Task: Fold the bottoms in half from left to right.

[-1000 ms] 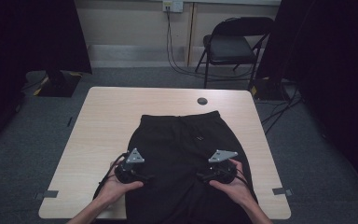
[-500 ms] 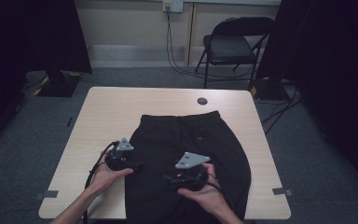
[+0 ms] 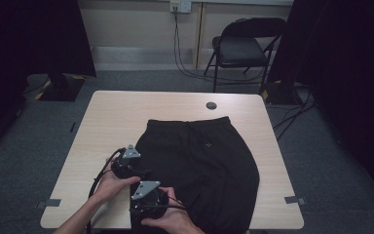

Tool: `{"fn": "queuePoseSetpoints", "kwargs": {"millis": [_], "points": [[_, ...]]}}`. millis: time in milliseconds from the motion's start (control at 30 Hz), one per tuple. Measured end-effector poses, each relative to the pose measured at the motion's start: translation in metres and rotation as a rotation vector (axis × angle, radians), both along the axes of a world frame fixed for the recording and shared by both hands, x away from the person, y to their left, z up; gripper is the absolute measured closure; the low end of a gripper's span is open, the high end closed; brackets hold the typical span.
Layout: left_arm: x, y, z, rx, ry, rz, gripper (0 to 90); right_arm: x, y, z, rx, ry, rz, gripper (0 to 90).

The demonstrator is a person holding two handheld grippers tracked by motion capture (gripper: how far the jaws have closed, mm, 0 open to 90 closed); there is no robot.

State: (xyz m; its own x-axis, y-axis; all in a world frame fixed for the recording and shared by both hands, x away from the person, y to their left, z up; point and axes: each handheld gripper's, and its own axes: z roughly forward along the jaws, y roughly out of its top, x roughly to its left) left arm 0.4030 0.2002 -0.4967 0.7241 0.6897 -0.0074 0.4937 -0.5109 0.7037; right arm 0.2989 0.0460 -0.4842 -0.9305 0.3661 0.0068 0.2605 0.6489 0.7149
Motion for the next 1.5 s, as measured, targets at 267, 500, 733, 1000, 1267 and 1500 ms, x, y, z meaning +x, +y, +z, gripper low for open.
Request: {"fn": "queuePoseSetpoints", "kwargs": {"millis": [267, 500, 733, 1000, 1267, 1500], "points": [[0.0, 0.0, 0.0, 0.001, 0.0, 0.001, 26.6, 0.0, 0.011, -0.012, 0.005, 0.019, 0.009, 36.7], [0.0, -0.001, 0.0, 0.002, 0.004, 0.012, 26.6, 0.002, 0.012, -0.012, -0.001, -0.009, -0.002, 58.0], [0.001, 0.001, 0.003, -0.025, 0.019, 0.008, 27.1, 0.008, -0.01, -0.006, 0.017, -0.006, -0.042, 87.1], [-0.001, -0.005, 0.007, -0.043, -0.03, 0.018, 28.8, 0.015, -0.059, 0.003, -0.031, -0.054, -0.126, 88.2], [-0.002, -0.016, 0.001, 0.016, -0.026, 0.019, 29.6, 0.025, -0.058, -0.008, -0.002, -0.046, -0.164, 60.0], [-0.001, -0.012, 0.003, 0.008, -0.011, 0.011, 29.9, 0.031, -0.051, -0.012, 0.013, -0.041, -0.165, 76.4]]}}
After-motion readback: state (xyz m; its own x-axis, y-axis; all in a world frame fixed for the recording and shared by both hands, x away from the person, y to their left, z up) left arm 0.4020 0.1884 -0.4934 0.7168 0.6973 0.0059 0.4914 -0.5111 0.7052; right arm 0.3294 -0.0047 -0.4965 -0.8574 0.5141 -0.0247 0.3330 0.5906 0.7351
